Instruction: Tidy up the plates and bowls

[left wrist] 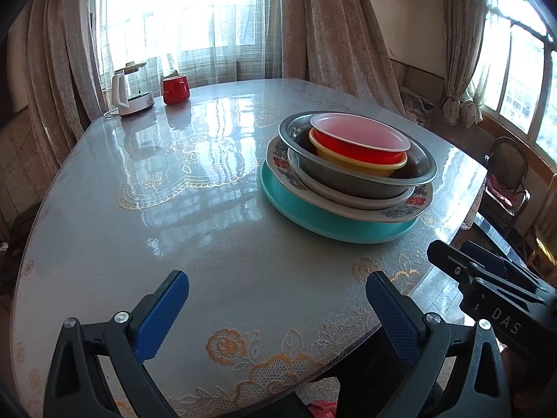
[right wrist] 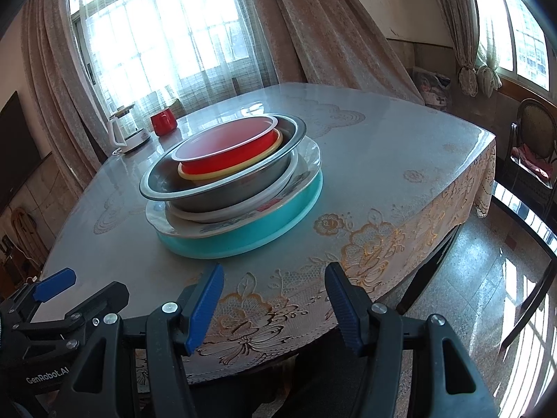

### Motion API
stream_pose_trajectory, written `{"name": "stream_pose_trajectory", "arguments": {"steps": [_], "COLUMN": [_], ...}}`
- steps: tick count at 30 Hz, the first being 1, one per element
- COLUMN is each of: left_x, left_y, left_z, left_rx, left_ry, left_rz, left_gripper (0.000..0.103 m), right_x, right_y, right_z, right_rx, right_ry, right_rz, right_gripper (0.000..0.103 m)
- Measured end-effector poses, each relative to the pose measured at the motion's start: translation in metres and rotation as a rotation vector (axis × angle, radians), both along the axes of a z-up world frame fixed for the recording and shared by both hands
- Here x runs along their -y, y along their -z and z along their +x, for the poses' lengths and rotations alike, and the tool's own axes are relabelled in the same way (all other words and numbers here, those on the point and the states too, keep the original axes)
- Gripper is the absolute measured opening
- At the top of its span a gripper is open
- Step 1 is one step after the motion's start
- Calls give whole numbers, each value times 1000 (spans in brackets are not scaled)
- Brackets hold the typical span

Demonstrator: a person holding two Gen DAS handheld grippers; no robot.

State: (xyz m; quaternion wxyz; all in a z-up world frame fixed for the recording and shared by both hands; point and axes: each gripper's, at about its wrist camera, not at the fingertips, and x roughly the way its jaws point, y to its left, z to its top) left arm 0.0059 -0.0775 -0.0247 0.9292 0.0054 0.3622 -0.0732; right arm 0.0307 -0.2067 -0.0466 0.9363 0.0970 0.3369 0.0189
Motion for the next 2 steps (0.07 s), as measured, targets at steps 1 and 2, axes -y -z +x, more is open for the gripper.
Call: {"name": "stream_pose_trajectory", "arguments": {"steps": [1,2], "left_x": [0,1], "left_y": [-1,-1], "left_z": [1,2], "left_rx": [4,3], "left_ry": [0,4], "left_rz": [1,1], "left_gripper": [102,103], "right_x": [1,2], "right_y": [0,1], "right_z": [1,2], "right_rx": [-1,-3], "right_ry": [1,2], "right_rz": [2,4], "right_gripper": [61,61]}}
